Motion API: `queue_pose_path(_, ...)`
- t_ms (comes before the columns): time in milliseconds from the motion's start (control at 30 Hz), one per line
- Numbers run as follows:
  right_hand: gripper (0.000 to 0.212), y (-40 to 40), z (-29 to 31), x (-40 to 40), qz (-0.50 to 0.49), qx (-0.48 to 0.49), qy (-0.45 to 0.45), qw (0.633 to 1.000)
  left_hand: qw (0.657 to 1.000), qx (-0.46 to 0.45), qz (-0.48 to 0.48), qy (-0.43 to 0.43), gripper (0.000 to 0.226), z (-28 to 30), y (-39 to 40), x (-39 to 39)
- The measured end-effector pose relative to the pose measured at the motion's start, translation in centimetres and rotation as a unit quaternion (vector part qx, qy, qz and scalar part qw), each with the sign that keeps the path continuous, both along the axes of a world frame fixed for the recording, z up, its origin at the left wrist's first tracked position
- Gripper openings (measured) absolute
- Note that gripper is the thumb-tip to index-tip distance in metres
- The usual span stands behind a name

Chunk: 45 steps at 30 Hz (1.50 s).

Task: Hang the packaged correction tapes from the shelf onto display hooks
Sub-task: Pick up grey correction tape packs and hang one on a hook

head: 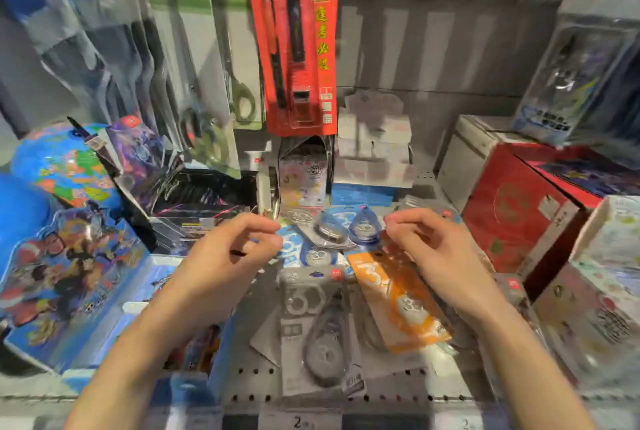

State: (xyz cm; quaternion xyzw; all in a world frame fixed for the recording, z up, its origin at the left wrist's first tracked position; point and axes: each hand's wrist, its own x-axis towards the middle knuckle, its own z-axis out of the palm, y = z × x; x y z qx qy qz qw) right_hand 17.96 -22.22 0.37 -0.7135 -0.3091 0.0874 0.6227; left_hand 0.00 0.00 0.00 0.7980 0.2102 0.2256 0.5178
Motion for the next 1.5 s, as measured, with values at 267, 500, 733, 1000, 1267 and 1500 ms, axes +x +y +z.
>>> queue_pose_path(267,0.008,3.5,-1.4,2.1,0.176,-0.201,-0.084,0.96,0.933,0.312,-0.038,0.175,0.024,-1.5,-0.3,1.3)
queue_pose_path(500,0.025,4.0,-1.6,2.0,0.194,-0.332,-0.171,0.907,0.933,0.3,-0.055,0.193,0.016,-1.5,-0.2,1.9)
queue_pose_path(733,0.005,3.3,-0.8,2.2,0.235,-0.227,-0.081,0.941,0.992,0.058,-0.049,0.098,0.036,-1.4,-0.4,1.5)
queue_pose_path(1000,0.004,3.4,1.9,2.6,0.182,-0.012,0.176,0.967,0.996,-0.071,-0.058,-0.009,0.04,1.3,-2.2,2.1)
queue_pose_path(1267,0.004,4.5,2.3,3.1,0.091,0.064,0.179,0.978,0.99,-0.112,-0.082,0.035,0.051,1.4,-3.6,2.8)
queue_pose_path(1500,0.014,2.4,3.2,4.8,0.091,-0.03,0.016,0.995,0.99,-0.125,-0.059,0.0,0.042,1.6,-3.9,4.4)
